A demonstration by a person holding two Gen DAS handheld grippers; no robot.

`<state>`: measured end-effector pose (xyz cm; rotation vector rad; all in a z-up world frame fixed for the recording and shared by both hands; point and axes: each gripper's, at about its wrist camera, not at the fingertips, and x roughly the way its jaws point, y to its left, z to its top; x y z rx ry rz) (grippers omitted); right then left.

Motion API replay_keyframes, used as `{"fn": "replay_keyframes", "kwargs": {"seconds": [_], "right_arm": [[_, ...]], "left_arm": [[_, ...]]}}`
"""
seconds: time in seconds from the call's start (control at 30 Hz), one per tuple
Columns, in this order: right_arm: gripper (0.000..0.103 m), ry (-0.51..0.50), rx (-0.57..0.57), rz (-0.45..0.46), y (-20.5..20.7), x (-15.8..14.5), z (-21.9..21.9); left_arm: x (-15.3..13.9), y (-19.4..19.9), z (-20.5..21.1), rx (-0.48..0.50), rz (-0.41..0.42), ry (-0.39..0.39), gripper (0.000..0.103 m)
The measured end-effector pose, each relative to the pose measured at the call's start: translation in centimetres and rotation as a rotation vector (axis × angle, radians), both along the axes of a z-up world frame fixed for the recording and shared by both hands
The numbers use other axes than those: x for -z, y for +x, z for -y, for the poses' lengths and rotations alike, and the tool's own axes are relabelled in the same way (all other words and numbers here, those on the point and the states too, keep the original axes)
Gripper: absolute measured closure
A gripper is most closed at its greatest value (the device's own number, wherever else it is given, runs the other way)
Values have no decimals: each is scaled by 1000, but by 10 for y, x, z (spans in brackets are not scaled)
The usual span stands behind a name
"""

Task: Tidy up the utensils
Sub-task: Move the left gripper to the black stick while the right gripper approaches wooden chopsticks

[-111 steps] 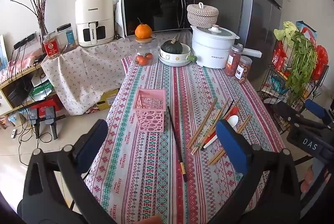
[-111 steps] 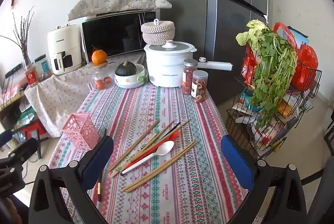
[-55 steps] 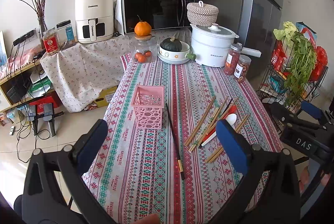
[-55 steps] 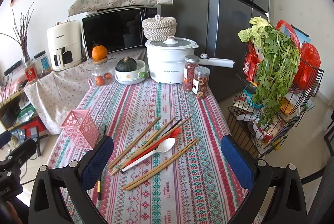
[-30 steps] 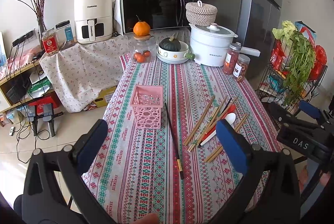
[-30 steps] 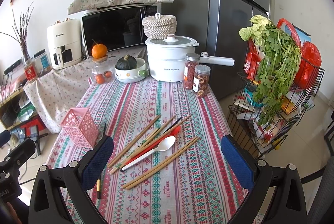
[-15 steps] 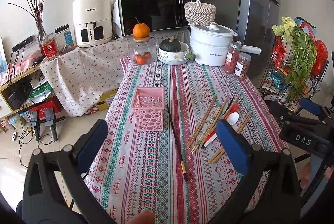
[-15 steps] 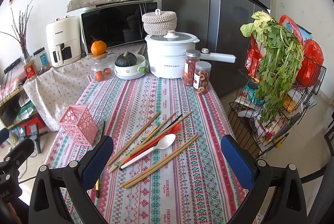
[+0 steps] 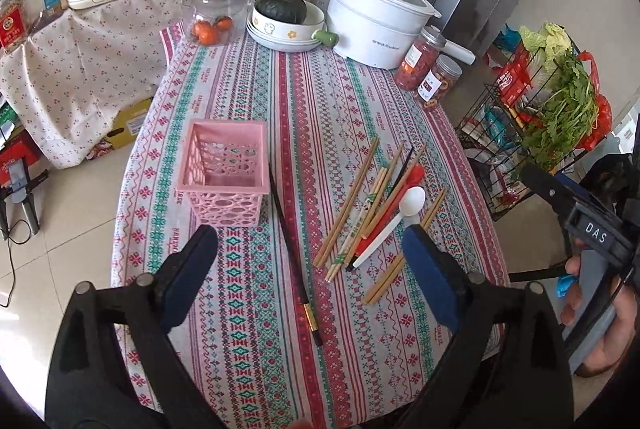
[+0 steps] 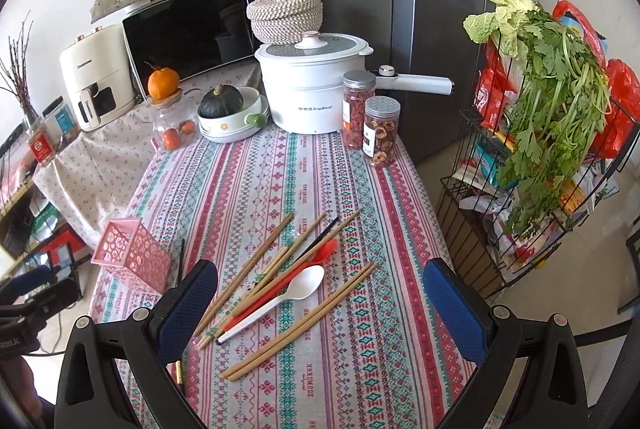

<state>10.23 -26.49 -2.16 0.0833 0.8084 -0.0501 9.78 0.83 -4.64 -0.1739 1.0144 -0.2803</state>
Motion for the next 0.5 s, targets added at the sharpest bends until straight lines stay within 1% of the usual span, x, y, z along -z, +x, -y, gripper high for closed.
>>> {"fn": "replay_keyframes", "kwargs": {"seconds": [0.03,0.07,0.1,0.17,0.27,0.37,0.5], "right_arm": [[0,-3,3,-8,7,1,2],[0,-6,7,-16,13,3,4],[0,-6,13,-24,17,7,7],[0,13,22,-47,24,19,13],[0,51,13,-117,32,41,22],[0,61,8,-147,35,53,27],[0,81,5,-164,38,61,35]], "left_arm": [[7,2,5,21,-20,-14,18],[14,3,11,33,-30,-12,25],[22,5,16,41,-40,-2,29],[38,11,26,49,-61,29,47],[65,22,33,36,-103,81,62],[87,31,35,1,-124,123,69],[111,43,31,-30,-147,181,72]]}}
